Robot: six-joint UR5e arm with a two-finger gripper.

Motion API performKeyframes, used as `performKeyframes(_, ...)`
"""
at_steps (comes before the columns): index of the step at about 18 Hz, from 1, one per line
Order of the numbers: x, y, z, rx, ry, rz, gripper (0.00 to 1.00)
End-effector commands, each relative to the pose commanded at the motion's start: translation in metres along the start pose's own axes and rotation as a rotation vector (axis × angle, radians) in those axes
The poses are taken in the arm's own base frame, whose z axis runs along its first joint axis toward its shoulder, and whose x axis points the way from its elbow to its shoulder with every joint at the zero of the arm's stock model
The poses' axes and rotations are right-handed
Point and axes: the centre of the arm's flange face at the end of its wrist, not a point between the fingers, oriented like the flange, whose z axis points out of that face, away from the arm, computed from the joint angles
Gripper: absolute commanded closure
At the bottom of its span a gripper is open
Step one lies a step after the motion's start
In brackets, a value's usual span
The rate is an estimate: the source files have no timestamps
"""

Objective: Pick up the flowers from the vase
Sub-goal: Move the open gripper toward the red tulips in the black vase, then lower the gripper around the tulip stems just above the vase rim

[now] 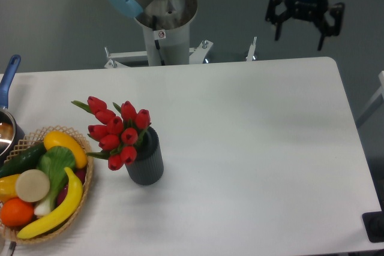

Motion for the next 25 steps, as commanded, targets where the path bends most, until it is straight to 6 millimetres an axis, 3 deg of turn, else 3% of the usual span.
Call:
performKeyframes(6, 0.002, -0.002, 0.007, 0.009, 0.018, 0.003, 0.0)
performKeyframes(13, 0.019, -0.005, 0.052, 0.137, -0.04, -0.105, 0.0)
performKeyframes(19, 0.042, -0.046, 0.058, 0.332, 0.029, -0.039, 0.0)
performKeyframes(25, 0.077, -0.081, 0.083, 0.501, 0.126, 0.083, 0.0)
